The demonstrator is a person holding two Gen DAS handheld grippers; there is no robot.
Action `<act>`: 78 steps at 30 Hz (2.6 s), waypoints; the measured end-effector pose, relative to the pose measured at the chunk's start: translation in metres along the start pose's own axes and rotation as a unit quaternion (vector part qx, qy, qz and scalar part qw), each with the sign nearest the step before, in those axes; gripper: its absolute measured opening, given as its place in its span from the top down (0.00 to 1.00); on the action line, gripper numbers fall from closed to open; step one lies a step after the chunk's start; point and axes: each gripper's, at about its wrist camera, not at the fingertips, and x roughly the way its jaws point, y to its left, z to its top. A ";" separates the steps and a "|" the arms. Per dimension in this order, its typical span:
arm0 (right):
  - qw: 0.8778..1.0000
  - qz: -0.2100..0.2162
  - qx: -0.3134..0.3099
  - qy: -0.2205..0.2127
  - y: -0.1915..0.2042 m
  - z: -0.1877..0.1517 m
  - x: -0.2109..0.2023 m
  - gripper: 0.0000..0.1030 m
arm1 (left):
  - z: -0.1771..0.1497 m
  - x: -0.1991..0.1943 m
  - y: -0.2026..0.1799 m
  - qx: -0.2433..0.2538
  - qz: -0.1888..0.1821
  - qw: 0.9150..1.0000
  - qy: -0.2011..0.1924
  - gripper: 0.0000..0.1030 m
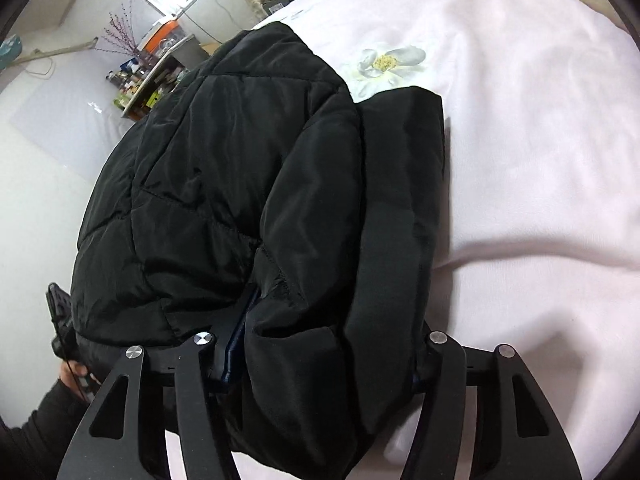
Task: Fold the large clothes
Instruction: 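Grasp the folded jacket's side edge with both tools, then fold the held side over the jacket and open both tools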
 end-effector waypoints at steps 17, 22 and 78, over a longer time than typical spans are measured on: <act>1.000 -0.024 -0.001 -0.003 0.023 0.006 -0.001 0.62 | 0.024 0.002 -0.036 0.027 0.028 0.999 0.019 0.65; 0.999 -0.045 -0.008 -0.022 0.041 0.005 -0.025 0.71 | 0.029 -0.027 -0.048 0.036 0.030 0.999 0.002 0.73; 0.995 -0.052 0.008 -0.079 0.043 0.112 -0.006 0.38 | 0.112 0.014 -0.009 0.008 0.006 1.000 -0.027 0.60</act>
